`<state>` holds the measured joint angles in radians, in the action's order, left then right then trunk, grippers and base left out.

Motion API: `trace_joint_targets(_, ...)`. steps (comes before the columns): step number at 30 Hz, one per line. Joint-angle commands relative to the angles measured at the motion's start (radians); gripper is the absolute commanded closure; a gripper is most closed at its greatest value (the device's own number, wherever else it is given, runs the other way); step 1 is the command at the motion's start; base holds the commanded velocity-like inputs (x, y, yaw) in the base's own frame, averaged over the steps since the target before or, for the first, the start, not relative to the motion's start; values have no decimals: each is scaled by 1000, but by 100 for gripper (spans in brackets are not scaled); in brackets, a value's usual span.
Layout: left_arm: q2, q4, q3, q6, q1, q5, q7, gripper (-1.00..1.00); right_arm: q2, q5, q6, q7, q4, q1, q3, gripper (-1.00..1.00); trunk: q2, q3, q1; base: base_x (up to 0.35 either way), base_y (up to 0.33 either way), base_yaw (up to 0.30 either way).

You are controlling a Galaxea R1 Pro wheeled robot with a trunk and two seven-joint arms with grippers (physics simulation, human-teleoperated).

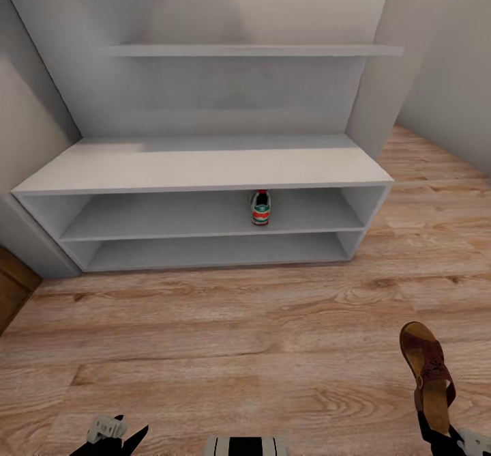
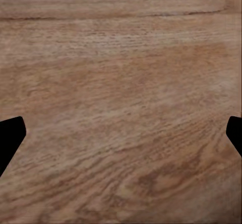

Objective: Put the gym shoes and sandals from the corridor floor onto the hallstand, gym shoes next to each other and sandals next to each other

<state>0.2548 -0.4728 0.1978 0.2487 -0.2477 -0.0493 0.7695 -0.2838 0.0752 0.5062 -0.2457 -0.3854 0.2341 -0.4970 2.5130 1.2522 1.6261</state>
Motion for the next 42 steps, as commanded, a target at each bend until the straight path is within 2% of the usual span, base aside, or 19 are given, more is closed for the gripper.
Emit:
trace_joint_targets(1, 0, 2, 2, 1, -1, -4, 5, -100, 0, 12, 0, -12, 0, 1, -5, 100, 0, 1, 0, -136, 298, 0)
trace_joint_targets(23, 0, 2, 4, 0, -1, -6, 6, -100, 2, 12, 0, -12, 0, 1, -5, 100, 0, 1, 0, -38, 304, 0)
trace_joint_targets(34, 1, 2, 7, 1, -1, -6, 7, -100, 2, 12, 0, -12, 0, 1, -5, 100, 0, 1, 0, -189, 281, 2)
trace_joint_targets(42, 1, 2, 8, 1, -1, -6, 7, -100, 2, 12, 0, -12, -1, 1, -5, 100, 0, 1, 0, -179, 280, 198)
